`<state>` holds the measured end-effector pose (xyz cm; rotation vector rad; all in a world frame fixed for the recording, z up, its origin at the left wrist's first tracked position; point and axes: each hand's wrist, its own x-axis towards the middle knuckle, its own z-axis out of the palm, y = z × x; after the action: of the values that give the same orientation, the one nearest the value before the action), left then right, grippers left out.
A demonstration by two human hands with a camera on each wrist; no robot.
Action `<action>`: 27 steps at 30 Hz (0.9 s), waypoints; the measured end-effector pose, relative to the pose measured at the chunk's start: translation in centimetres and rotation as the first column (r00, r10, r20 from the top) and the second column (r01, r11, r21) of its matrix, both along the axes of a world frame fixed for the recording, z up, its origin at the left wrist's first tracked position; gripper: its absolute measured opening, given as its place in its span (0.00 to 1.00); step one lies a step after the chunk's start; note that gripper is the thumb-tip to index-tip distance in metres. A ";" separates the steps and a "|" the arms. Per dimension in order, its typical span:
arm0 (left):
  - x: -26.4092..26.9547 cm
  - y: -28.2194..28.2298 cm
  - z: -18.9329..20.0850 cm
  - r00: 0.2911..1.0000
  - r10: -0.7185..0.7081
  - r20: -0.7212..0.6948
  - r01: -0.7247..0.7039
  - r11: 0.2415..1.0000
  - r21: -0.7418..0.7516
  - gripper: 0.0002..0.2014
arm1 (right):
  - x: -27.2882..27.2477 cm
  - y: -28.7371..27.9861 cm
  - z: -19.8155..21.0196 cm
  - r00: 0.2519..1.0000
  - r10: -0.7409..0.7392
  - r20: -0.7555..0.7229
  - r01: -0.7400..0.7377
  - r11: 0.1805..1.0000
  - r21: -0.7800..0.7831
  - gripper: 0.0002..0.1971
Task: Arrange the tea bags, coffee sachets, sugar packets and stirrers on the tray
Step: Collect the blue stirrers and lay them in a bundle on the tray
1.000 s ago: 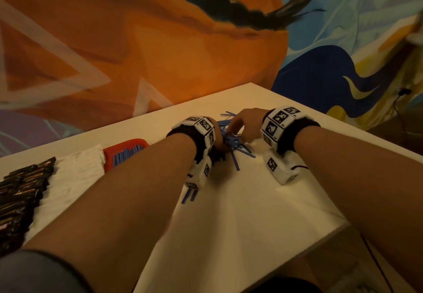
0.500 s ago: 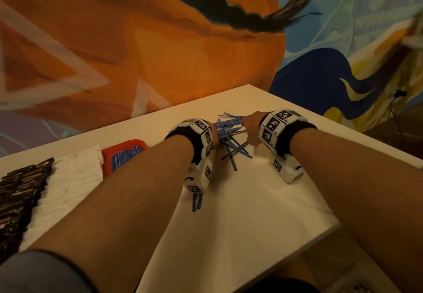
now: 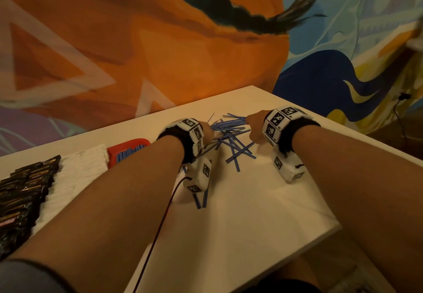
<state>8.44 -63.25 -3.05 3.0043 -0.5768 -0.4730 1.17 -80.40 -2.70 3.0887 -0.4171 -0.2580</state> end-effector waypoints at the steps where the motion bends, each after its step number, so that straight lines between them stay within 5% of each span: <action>1: -0.3 0.3 0.6 0.996 0.052 -0.070 -0.061 0.989 -0.136 0.16 | 0.0 0.0 0.0 1.000 -0.001 0.003 0.000 1.000 0.006 0.38; 5: -0.6 1.6 2.1 0.962 0.184 -0.201 -0.262 0.830 -0.493 0.14 | -0.5 0.5 0.3 1.000 -0.012 -0.014 0.013 1.000 0.019 0.33; 10: -1.6 4.1 3.3 0.834 0.230 -0.501 -0.542 0.512 -0.667 0.11 | -0.9 0.3 0.1 0.998 -0.066 -0.018 0.067 0.996 0.059 0.28; 16: -3.2 6.0 4.2 0.817 0.067 -0.573 -0.544 0.421 -0.726 0.05 | -1.3 1.0 1.0 0.995 -0.100 -0.031 0.103 0.988 0.117 0.26; 19: -4.0 6.9 4.2 0.817 -0.032 -0.576 -0.517 0.402 -0.756 0.18 | -1.1 1.7 2.1 0.991 -0.122 -0.059 0.133 0.960 0.246 0.26; 22: -4.9 7.7 4.5 0.816 -0.128 -0.563 -0.493 0.354 -0.795 0.22 | -0.5 3.1 3.4 0.980 -0.146 0.134 0.079 0.907 0.414 0.20; 24: -5.5 8.1 4.8 0.813 -0.189 -0.550 -0.481 0.314 -0.819 0.23 | 0.2 4.6 4.2 0.941 -0.234 0.245 -0.002 0.718 0.696 0.20; 27: -6.3 8.6 5.2 0.793 -0.273 -0.545 -0.483 0.265 -0.835 0.24 | 0.6 7.9 5.9 0.912 -0.333 0.237 -0.161 0.239 0.958 0.28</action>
<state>2.12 -54.60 2.10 1.4884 -0.3405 -0.6812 1.81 -72.48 3.20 4.4566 -0.6296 0.3139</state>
